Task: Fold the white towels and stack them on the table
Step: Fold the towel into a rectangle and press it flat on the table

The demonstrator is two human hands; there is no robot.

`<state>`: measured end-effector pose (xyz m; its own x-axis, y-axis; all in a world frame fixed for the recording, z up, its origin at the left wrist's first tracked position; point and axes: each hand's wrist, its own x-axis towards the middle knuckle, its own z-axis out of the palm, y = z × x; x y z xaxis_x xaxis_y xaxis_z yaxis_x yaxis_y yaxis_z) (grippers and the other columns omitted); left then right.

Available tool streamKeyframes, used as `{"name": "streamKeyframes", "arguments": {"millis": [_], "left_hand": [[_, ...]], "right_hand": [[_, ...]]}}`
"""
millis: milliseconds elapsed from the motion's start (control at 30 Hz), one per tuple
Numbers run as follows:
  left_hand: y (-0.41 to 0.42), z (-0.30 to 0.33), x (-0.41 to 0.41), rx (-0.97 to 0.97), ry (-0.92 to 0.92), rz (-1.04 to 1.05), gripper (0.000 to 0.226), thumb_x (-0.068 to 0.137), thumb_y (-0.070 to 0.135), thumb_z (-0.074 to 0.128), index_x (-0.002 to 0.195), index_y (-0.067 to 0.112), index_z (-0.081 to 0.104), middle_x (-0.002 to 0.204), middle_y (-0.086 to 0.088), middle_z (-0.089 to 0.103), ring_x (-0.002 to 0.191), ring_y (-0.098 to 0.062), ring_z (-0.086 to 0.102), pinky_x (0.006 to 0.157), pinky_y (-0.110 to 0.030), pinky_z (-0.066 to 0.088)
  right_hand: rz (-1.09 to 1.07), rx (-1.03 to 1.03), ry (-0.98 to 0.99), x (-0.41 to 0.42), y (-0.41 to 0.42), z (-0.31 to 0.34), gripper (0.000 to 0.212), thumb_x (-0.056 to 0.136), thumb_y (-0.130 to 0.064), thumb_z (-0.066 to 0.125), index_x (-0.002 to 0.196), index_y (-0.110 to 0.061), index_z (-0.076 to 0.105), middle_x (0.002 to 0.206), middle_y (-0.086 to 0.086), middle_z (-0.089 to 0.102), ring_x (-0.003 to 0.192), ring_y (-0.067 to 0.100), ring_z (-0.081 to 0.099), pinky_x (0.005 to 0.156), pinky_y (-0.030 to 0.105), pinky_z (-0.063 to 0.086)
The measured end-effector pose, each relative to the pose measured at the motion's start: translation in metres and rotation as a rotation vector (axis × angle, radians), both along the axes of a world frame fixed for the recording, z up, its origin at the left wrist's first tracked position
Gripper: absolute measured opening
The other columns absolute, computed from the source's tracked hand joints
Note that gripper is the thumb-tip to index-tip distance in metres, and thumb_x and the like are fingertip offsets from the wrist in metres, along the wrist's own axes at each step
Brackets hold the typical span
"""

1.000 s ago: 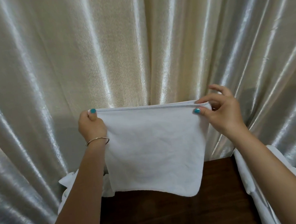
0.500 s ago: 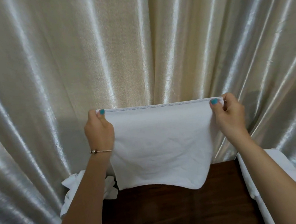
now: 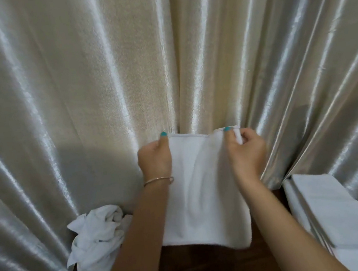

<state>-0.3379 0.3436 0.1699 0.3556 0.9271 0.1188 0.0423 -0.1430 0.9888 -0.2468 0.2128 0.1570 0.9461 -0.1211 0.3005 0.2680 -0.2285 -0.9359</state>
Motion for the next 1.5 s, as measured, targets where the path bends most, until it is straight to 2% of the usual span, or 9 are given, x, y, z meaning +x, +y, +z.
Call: {"name": "streamKeyframes", "arguments": {"millis": [100, 233, 433, 600, 767, 900, 1167, 1300, 1500], "left_hand": [[-0.036, -0.008, 0.011, -0.072, -0.175, -0.148, 0.047, 0.089, 0.027, 0.062, 0.055, 0.001, 0.041, 0.058, -0.009, 0.034, 0.059, -0.019, 0.032, 0.058, -0.029, 0.03], [-0.054, -0.018, 0.018, -0.123, -0.305, -0.235, 0.04, 0.09, 0.026, 0.06, 0.072, -0.009, 0.057, 0.067, -0.019, 0.055, 0.064, -0.02, 0.048, 0.061, -0.033, 0.042], [-0.038, -0.027, 0.021, -0.229, -0.329, -0.218, 0.047, 0.086, 0.035, 0.061, 0.076, -0.011, 0.061, 0.072, -0.018, 0.059, 0.071, -0.023, 0.053, 0.07, -0.037, 0.045], [-0.038, -0.026, 0.021, -0.431, -0.361, -0.336, 0.024, 0.091, 0.023, 0.06, 0.086, 0.001, 0.067, 0.093, -0.02, 0.06, 0.086, -0.029, 0.057, 0.082, -0.043, 0.046], [-0.039, -0.022, 0.022, -0.398, -0.315, -0.398, 0.032, 0.079, 0.037, 0.068, 0.088, 0.007, 0.064, 0.091, -0.013, 0.055, 0.086, -0.027, 0.051, 0.079, -0.043, 0.044], [-0.04, -0.021, 0.021, -0.337, -0.277, -0.408, 0.042, 0.083, 0.028, 0.066, 0.078, -0.013, 0.061, 0.079, -0.018, 0.057, 0.076, -0.028, 0.053, 0.072, -0.039, 0.043], [-0.033, -0.018, 0.02, -0.37, -0.258, -0.458, 0.051, 0.066, 0.04, 0.07, 0.087, -0.007, 0.066, 0.086, -0.019, 0.058, 0.081, -0.028, 0.054, 0.076, -0.042, 0.043], [-0.028, -0.016, 0.018, -0.416, -0.242, -0.422, 0.021, 0.082, 0.019, 0.068, 0.08, -0.002, 0.064, 0.081, -0.019, 0.053, 0.078, -0.028, 0.051, 0.066, -0.034, 0.043], [-0.018, -0.018, 0.01, -0.16, -0.165, -0.532, 0.028, 0.088, 0.019, 0.067, 0.067, 0.0, 0.065, 0.063, -0.009, 0.061, 0.062, -0.015, 0.057, 0.061, -0.025, 0.047]], "right_hand": [[0.124, 0.179, -0.052, -0.027, 0.021, 0.0, 0.012, 0.083, -0.029, 0.069, 0.072, -0.023, 0.07, 0.067, -0.004, 0.065, 0.069, 0.015, 0.058, 0.061, 0.028, 0.046], [0.212, 0.204, -0.121, -0.039, 0.034, -0.002, 0.004, 0.08, -0.018, 0.074, 0.082, -0.021, 0.076, 0.085, -0.009, 0.064, 0.083, 0.005, 0.059, 0.072, 0.007, 0.044], [0.524, 0.083, -0.059, -0.026, 0.033, -0.009, 0.014, 0.082, -0.013, 0.071, 0.094, -0.017, 0.077, 0.085, -0.007, 0.073, 0.076, -0.001, 0.065, 0.066, 0.011, 0.048], [0.407, -0.016, -0.186, -0.022, 0.026, -0.015, 0.024, 0.08, -0.003, 0.066, 0.1, -0.013, 0.077, 0.098, -0.001, 0.066, 0.088, 0.003, 0.062, 0.075, 0.007, 0.046], [0.102, 0.02, -0.357, -0.025, 0.023, -0.026, 0.026, 0.082, 0.003, 0.065, 0.104, -0.007, 0.074, 0.088, -0.002, 0.057, 0.071, 0.0, 0.051, 0.071, 0.005, 0.043], [0.158, -0.106, -0.573, -0.027, 0.028, -0.036, 0.026, 0.081, 0.003, 0.066, 0.105, -0.005, 0.074, 0.085, 0.007, 0.059, 0.076, 0.0, 0.047, 0.068, 0.003, 0.038], [0.227, -0.151, -0.676, -0.023, 0.027, -0.041, 0.024, 0.086, -0.002, 0.06, 0.106, -0.002, 0.073, 0.085, 0.014, 0.06, 0.076, 0.006, 0.05, 0.074, -0.001, 0.035], [0.377, -0.183, -0.659, -0.025, 0.025, -0.044, 0.032, 0.089, -0.008, 0.056, 0.118, -0.001, 0.067, 0.091, 0.012, 0.061, 0.08, 0.006, 0.054, 0.076, 0.003, 0.039], [0.766, -0.224, -0.57, -0.021, 0.006, -0.038, 0.035, 0.087, -0.011, 0.048, 0.117, -0.004, 0.065, 0.106, 0.005, 0.058, 0.097, 0.007, 0.057, 0.087, 0.011, 0.042]]}}
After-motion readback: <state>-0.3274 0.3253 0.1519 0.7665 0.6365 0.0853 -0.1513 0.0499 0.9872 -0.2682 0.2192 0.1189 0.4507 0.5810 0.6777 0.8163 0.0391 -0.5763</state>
